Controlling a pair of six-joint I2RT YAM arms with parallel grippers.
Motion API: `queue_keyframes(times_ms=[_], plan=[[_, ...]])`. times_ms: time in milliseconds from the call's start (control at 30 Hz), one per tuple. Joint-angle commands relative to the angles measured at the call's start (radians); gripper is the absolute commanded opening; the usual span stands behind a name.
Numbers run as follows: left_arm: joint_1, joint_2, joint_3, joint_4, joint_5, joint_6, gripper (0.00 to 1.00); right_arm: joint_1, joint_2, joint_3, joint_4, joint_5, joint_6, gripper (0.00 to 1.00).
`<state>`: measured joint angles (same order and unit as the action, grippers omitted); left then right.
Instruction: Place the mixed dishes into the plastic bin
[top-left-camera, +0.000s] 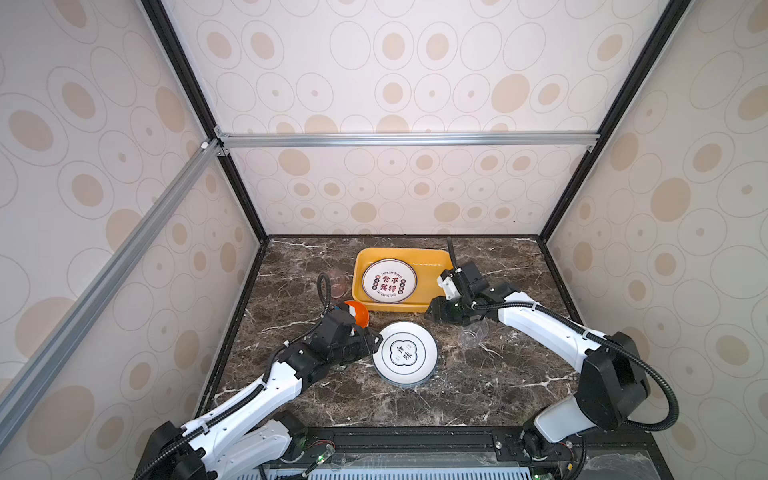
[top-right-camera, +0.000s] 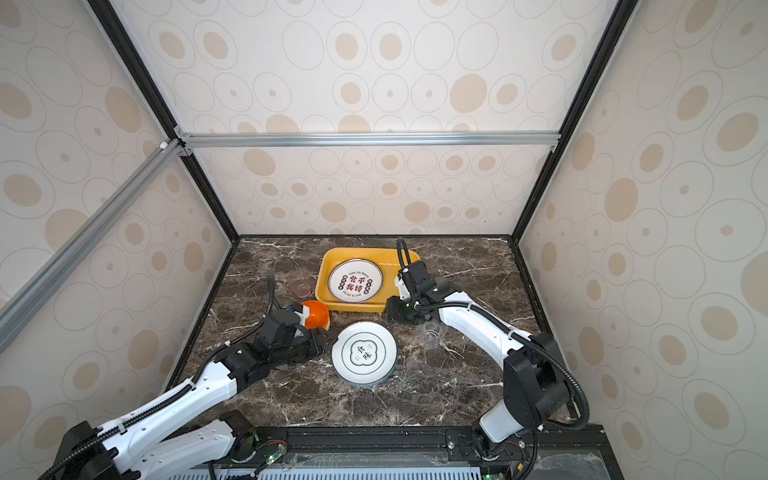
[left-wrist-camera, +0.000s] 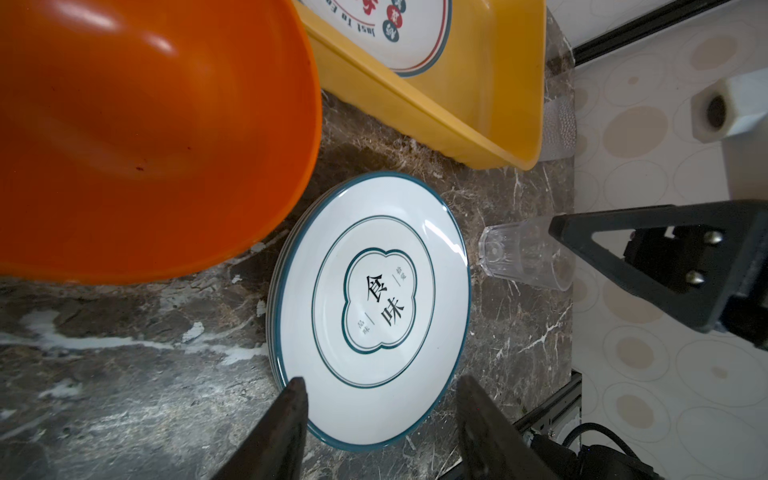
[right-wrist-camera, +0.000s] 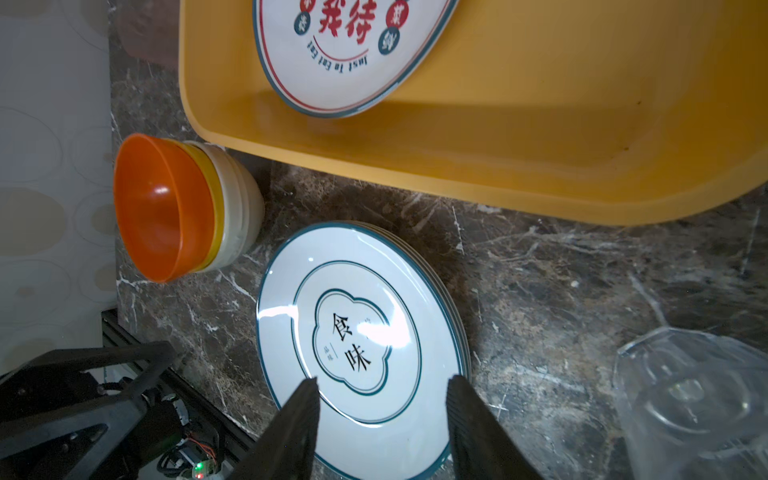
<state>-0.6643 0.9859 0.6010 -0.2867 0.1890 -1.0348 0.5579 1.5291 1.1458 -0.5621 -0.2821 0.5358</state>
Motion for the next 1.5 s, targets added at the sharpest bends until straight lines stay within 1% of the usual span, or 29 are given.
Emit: queue_keyframes(times_ms=[0,167,333,667,967,1167,1300,1467], plan=[[-0.048,0.021,-0.006,-0.026,-0.065,-0.031,0.57,0.029,-0.003,-0.023,-0.03,0.048,-0.022,0.52],[-0.1,0.052,-0.035,-0.007,-0.104,-0.065,0.57,0.043,0.023,-0.055,-0.005,0.062,-0.01,0.53],[-0.127,0.075,-0.054,0.013,-0.131,-0.09,0.57,0.053,0.057,-0.074,0.025,0.058,0.001,0.52],[-0.13,0.108,-0.069,0.049,-0.145,-0.093,0.57,0.066,0.115,-0.083,0.051,0.061,0.006,0.51],[-0.13,0.122,-0.07,0.062,-0.146,-0.089,0.57,0.071,0.141,-0.086,0.059,0.057,0.004,0.53],[-0.129,0.129,-0.071,0.066,-0.147,-0.087,0.57,0.074,0.147,-0.086,0.066,0.048,0.005,0.53],[-0.129,0.134,-0.07,0.067,-0.145,-0.086,0.57,0.073,0.155,-0.09,0.072,0.041,0.009,0.51],[-0.131,0.137,-0.07,0.067,-0.145,-0.084,0.56,0.073,0.152,-0.09,0.076,0.038,0.01,0.47]])
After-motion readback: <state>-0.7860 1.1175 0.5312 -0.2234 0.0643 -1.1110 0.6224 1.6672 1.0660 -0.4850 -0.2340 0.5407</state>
